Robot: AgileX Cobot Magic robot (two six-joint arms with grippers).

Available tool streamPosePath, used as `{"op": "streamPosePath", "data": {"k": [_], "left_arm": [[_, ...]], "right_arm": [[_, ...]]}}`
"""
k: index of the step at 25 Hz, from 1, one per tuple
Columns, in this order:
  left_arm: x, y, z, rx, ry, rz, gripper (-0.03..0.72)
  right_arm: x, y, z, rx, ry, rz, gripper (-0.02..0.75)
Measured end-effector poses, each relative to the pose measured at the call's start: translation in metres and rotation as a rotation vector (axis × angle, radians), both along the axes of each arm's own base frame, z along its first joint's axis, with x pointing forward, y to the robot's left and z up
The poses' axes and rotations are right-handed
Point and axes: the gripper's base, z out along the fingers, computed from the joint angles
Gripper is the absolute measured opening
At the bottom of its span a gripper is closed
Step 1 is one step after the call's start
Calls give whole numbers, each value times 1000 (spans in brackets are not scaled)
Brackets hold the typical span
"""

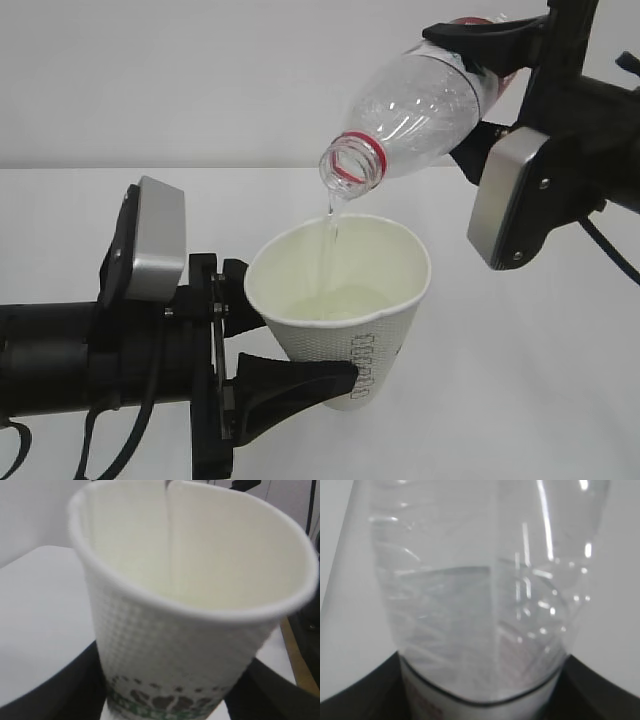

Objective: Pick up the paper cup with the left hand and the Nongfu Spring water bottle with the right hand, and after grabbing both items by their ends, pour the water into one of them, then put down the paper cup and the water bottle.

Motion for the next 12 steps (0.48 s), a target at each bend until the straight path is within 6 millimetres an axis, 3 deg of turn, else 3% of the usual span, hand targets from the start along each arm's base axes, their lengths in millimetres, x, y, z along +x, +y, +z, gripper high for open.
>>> {"op": "streamPosePath", "data": {"k": [12], "left_arm": [[0,0,0,0,0,0,486]], "right_arm": [[0,0,1,1,-2,-1,485]]}}
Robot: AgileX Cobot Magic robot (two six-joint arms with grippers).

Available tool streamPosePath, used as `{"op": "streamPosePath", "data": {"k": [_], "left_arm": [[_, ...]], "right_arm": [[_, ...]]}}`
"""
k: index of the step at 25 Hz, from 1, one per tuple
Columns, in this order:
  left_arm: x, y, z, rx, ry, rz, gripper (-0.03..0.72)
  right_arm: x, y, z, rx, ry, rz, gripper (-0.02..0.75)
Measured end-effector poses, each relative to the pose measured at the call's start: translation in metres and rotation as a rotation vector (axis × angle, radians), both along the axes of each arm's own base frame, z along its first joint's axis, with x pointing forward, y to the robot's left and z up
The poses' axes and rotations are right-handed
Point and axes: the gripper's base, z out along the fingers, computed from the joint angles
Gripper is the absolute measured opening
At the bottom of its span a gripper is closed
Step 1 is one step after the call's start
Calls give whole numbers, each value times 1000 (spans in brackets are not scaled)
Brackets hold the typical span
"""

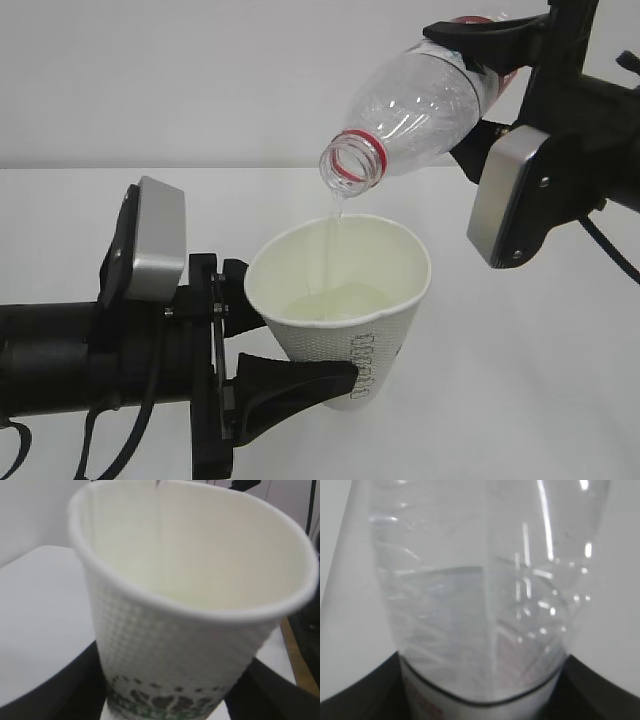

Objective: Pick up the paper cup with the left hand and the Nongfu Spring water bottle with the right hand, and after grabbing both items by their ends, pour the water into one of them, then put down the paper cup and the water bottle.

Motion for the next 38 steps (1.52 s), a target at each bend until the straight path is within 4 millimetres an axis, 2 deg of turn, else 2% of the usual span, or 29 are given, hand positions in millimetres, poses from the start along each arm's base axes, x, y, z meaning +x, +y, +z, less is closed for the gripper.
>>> {"op": "streamPosePath", "data": {"k": [38], "left_arm": [[1,0,-2,18,3,8,486]], "right_arm": [[1,-1,1,-34,-37,-13,485]]}}
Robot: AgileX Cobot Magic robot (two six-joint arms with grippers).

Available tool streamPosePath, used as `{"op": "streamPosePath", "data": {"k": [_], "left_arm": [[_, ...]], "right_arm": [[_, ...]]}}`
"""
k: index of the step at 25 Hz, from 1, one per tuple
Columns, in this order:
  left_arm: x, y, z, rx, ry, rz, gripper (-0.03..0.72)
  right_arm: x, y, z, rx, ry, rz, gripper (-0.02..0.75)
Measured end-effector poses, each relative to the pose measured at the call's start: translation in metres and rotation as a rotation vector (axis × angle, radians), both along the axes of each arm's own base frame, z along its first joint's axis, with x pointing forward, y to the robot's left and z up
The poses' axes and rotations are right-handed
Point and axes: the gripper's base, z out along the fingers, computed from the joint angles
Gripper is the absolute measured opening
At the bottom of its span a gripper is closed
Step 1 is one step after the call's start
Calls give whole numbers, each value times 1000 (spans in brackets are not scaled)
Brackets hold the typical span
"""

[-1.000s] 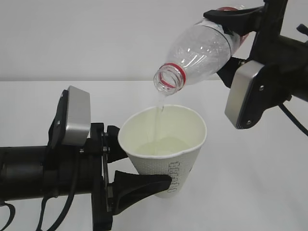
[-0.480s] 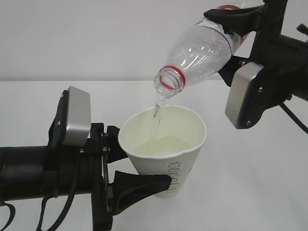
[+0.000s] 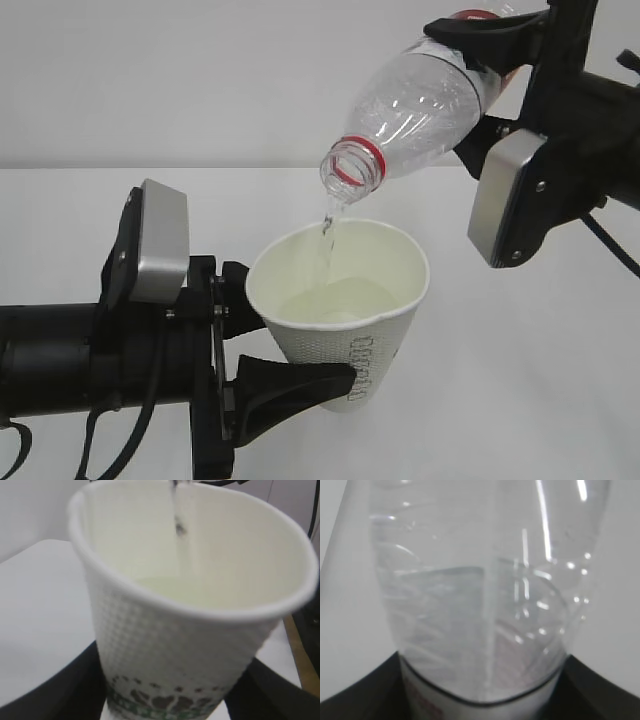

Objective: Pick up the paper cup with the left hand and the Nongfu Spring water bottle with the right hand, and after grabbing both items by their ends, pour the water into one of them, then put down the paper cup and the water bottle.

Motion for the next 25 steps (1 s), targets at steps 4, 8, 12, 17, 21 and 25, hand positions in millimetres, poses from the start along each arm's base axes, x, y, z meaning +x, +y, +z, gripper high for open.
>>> {"op": "streamPosePath", "data": {"k": [4,8,12,17,21,25], "left_arm": [[0,0,0,0,0,0,486],[0,0,0,0,0,0,486],[0,0,0,0,0,0,486],[0,0,0,1,0,0,486],[0,0,0,1,0,0,486],[0,0,0,2,0,1,486]], "right_arm": [[0,0,0,-1,-1,0,485],[0,0,0,-1,-1,0,485],[0,0,0,-1,-1,0,485],[0,0,0,-1,-1,0,485],[0,0,0,-1,-1,0,485],[0,0,0,-1,-1,0,485]]}}
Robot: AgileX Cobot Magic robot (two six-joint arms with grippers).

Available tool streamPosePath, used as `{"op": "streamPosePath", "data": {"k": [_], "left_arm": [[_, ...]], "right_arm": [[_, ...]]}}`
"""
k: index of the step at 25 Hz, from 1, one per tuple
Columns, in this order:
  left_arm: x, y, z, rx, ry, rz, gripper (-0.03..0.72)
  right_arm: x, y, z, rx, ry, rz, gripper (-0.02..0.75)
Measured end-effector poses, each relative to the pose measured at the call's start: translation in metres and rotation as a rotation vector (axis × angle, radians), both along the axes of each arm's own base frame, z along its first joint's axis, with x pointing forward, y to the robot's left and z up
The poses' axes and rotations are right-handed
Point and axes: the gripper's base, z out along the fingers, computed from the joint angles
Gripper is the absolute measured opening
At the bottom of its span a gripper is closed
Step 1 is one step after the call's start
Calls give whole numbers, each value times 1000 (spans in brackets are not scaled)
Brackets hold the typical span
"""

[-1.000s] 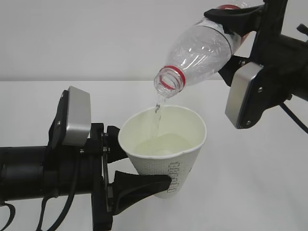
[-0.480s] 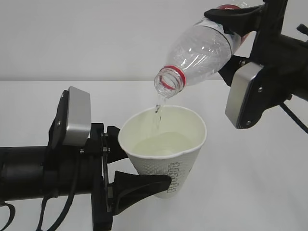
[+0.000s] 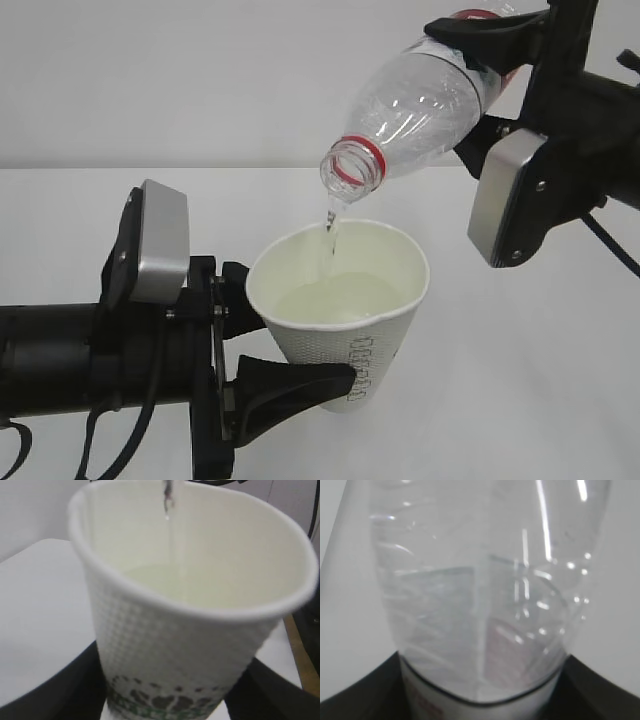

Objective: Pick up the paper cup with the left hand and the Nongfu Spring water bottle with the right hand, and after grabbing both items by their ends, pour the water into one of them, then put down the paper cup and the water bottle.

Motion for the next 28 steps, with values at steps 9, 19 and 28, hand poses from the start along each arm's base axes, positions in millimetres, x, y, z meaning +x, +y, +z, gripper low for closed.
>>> {"op": "streamPosePath", "data": {"k": [9,19,28], "left_arm": [[0,0,0,0,0,0,486],[0,0,0,-1,1,2,486],[0,0,0,-1,1,2,486]], "right_arm": [[0,0,0,1,0,-1,485],[0,0,0,3,1,-2,485],[0,0,0,3,1,-2,485]]}}
